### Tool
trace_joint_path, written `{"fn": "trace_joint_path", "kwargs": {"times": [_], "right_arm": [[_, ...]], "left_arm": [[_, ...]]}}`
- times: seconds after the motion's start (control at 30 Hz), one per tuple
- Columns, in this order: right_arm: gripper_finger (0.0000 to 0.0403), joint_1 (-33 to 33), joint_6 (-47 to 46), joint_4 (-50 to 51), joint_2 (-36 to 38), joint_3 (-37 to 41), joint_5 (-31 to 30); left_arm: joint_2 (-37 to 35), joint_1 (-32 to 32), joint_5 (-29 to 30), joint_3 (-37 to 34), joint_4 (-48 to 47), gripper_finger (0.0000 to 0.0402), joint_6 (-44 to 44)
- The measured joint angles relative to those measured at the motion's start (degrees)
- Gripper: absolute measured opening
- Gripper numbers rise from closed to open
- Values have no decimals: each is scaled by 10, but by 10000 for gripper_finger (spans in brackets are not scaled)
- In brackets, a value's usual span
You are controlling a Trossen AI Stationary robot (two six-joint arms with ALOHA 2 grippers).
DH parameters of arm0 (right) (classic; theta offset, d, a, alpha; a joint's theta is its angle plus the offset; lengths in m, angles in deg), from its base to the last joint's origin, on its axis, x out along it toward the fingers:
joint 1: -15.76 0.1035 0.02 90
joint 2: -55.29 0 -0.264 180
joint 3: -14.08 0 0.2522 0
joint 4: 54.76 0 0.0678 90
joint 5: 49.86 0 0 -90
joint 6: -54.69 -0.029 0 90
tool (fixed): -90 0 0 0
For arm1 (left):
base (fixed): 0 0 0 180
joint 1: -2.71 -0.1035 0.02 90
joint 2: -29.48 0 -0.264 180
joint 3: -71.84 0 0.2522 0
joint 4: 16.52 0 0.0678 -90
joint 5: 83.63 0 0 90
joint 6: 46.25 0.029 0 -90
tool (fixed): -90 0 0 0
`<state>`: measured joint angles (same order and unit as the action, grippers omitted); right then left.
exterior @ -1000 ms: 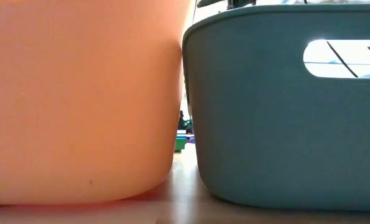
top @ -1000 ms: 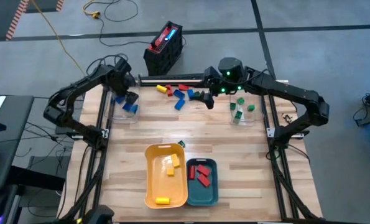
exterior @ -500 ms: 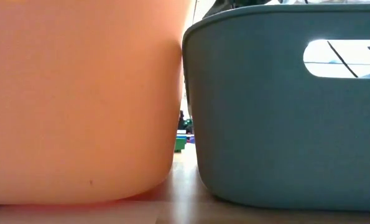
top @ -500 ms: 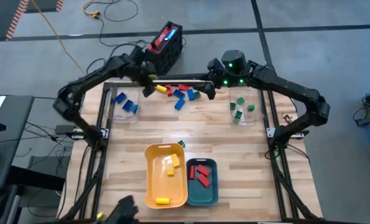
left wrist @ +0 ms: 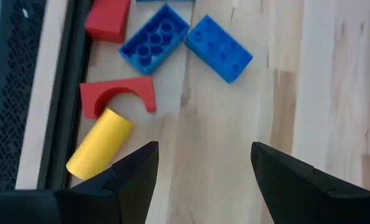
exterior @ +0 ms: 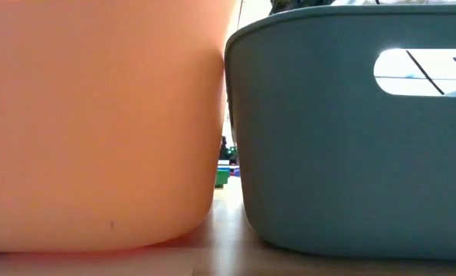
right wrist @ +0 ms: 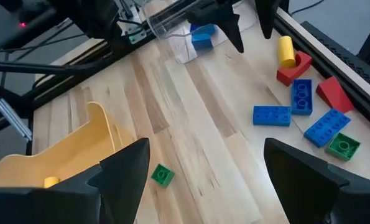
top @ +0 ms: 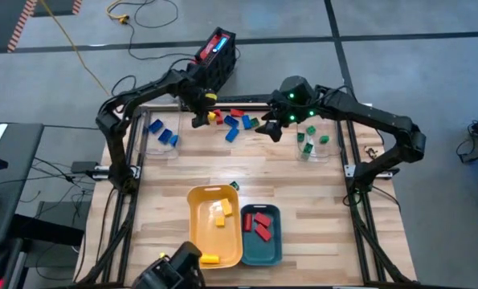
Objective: Sort blocks
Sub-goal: Put the green game piece into the right transparent bin
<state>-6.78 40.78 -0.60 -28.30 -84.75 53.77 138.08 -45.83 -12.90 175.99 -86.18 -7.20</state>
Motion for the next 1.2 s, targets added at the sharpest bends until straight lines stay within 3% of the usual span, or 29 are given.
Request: {"fn": "trace_joint_path", "kwargs": {"times": [0.23, 0.33, 0.53, 0.73, 0.9, 1.2], "right_arm": [[331, 0, -7, -2, 0, 0, -2], [331, 0, -7, -6, 0, 0, -2], [331, 3, -11, -7, 0, 0, -2], [331, 12, -13, -20, 0, 0, -2], [331, 20, -25, -31, 0, 0, -2], [331, 19, -27, -29, 0, 0, -2]], "left_arm": [[1, -11, 7, 0, 1, 249, 94], [1, -10, 56, 0, 3, 249, 167], [1, -6, 163, 0, 27, 249, 191], [2, -16, 168, 0, 93, 249, 204], [2, -27, 135, 0, 123, 249, 251], [1, -62, -21, -10, 172, 249, 246]]}}
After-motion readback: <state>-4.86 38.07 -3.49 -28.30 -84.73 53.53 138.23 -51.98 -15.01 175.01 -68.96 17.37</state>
